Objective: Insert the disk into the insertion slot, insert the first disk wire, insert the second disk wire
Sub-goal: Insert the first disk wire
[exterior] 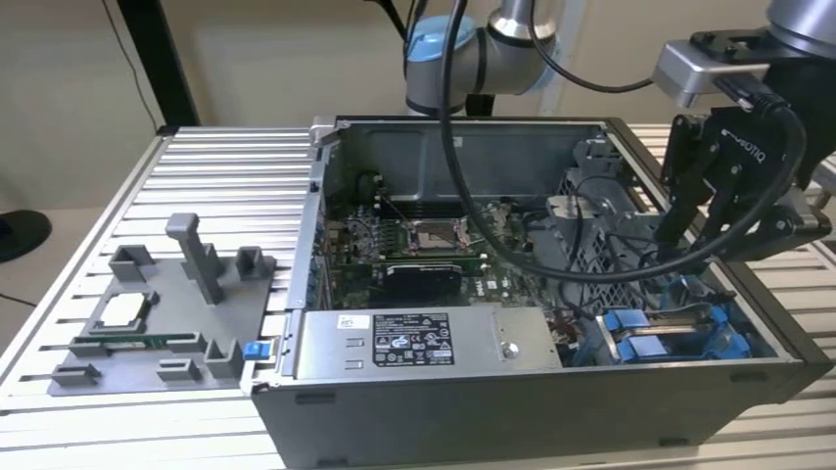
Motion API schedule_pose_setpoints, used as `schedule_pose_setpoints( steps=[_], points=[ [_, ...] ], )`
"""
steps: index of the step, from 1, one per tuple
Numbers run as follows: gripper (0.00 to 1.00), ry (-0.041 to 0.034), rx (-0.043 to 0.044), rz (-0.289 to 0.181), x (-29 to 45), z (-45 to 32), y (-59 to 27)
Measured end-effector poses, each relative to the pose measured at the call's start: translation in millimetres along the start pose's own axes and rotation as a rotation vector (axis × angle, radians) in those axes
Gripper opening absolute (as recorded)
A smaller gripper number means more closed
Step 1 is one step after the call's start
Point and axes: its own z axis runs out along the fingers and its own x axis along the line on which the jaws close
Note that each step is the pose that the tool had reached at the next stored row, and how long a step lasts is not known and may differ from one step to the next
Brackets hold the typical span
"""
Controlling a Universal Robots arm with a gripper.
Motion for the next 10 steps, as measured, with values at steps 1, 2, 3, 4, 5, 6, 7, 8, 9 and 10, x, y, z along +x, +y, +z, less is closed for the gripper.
schedule_pose_setpoints(
  steps=[1, 2, 3, 4, 5, 6, 7, 8, 9, 10],
  points=[
    [1.0, 0.0, 0.0, -0.01, -0.8, 0.2, 0.0],
    [1.0, 0.0003, 0.0, -0.02, -1.7, 0.3, 0.0],
    [1.0, 0.0003, 0.0005, -0.029, -2.9, 0.6, 0.0],
    [1.0, 0.0004, 0.001, -0.037, -4.0, 0.9, 0.0],
    [1.0, 0.0007, 0.0017, -0.046, -5.2, 1.2, 0.0],
    [1.0, 0.0006, 0.0026, -0.053, -5.9, 1.7, 0.0],
    [1.0, 0.0007, 0.0038, -0.06, -6.2, 2.0, 0.0],
    [1.0, 0.0007, 0.005, -0.065, -6.4, 2.4, 0.0],
    [1.0, 0.0007, 0.0067, -0.071, -6.5, 2.8, 0.0],
    [1.0, 0.0007, 0.0083, -0.077, -6.5, 3.1, 0.0]
  ],
)
